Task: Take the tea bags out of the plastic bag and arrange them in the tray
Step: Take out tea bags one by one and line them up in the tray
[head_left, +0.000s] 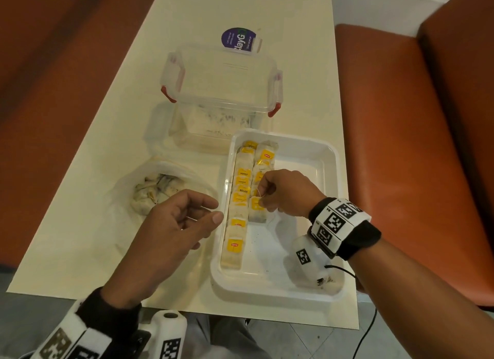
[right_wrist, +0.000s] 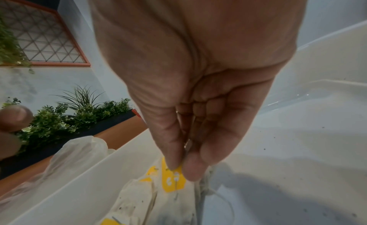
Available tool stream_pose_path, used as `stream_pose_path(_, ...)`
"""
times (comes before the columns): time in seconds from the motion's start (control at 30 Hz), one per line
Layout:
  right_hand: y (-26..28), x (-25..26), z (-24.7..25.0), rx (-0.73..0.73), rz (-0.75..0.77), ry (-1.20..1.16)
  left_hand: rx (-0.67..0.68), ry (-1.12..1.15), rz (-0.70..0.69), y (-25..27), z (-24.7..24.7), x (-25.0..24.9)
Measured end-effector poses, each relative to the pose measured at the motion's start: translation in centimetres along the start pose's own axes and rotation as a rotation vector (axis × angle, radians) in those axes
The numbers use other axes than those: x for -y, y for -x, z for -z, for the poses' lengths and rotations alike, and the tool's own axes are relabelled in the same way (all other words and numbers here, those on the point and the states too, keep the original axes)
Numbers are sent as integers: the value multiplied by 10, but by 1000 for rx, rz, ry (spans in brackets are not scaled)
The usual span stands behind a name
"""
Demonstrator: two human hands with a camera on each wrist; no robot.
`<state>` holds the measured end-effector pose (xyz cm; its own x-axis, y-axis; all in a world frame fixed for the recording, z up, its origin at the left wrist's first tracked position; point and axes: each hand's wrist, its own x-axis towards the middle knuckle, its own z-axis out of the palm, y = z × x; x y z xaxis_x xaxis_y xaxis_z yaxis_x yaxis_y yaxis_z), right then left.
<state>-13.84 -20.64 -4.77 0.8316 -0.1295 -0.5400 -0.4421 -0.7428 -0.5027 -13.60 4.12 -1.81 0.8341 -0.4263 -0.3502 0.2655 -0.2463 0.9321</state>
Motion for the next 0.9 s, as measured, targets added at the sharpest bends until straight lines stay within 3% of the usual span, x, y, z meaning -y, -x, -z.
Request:
stream_pose_path(0.33, 0, -2, -2, -40, -17, -24, -51, -150, 4, 10, 20, 1)
stream_pose_path(0.63, 7, 6, 0, -148, 64, -22, -162, -806, -55, 19, 64, 22)
stream_pose_path(0.73, 21, 21, -2, -192, 176, -33, -97, -1040, -80, 24, 68, 37)
stream_pose_path(0.9, 33, 58, -22, -38, 336, 110, 17, -1147, -117, 25, 62, 49)
